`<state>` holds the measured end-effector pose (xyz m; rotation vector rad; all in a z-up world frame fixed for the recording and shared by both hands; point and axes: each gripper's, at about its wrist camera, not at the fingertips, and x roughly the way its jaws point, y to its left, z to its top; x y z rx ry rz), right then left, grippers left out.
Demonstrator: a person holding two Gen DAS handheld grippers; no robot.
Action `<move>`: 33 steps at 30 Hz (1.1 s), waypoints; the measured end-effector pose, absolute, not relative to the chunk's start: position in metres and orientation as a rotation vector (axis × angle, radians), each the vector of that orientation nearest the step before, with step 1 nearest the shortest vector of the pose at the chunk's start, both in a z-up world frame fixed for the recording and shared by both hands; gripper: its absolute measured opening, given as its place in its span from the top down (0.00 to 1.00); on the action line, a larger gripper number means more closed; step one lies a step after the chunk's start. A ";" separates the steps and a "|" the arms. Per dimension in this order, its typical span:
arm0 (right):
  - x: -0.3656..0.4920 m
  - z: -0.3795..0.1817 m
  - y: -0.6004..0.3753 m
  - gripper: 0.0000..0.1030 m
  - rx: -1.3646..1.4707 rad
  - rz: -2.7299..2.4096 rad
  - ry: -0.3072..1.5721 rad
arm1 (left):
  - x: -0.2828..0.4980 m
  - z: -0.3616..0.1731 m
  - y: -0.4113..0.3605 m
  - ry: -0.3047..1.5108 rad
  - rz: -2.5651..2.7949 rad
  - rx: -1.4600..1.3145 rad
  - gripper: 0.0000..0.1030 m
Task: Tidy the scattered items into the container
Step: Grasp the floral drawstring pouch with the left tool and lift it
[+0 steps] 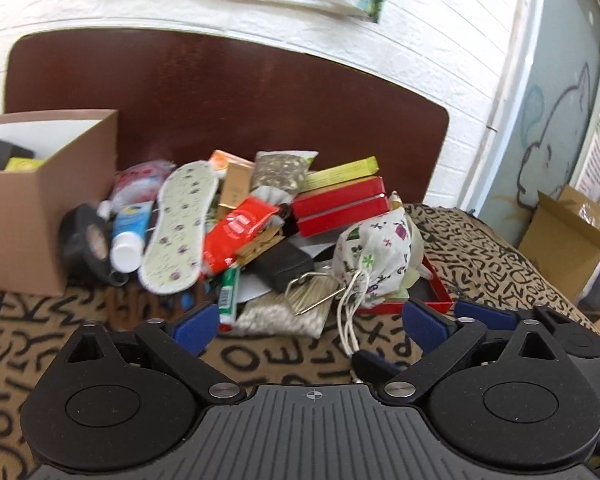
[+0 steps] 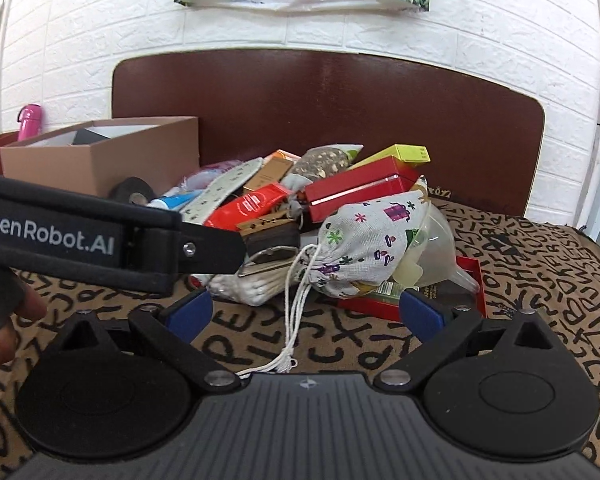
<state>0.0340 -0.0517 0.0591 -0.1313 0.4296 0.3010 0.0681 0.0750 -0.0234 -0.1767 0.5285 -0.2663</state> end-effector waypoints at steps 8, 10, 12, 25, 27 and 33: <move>0.068 0.045 -0.053 0.25 -0.117 0.250 0.481 | 0.107 -0.021 0.059 0.547 -0.347 -0.177 0.22; 0.077 0.044 -0.055 0.32 -0.091 0.242 0.484 | 0.119 -0.018 0.051 0.546 -0.376 -0.175 0.25; 0.083 0.042 -0.057 0.39 -0.054 0.238 0.476 | 0.132 -0.018 0.044 0.564 -0.405 -0.175 0.32; 0.085 0.034 -0.054 0.99 -0.047 0.314 0.503 | 0.166 -0.035 0.022 0.655 -0.478 -0.124 0.87; 0.076 0.037 -0.051 0.99 -0.058 0.340 0.495 | 0.159 -0.033 0.026 0.667 -0.497 -0.134 0.91; 0.037 0.048 -0.042 0.99 -0.146 0.383 0.485 | 0.124 -0.033 0.049 0.687 -0.530 -0.168 1.00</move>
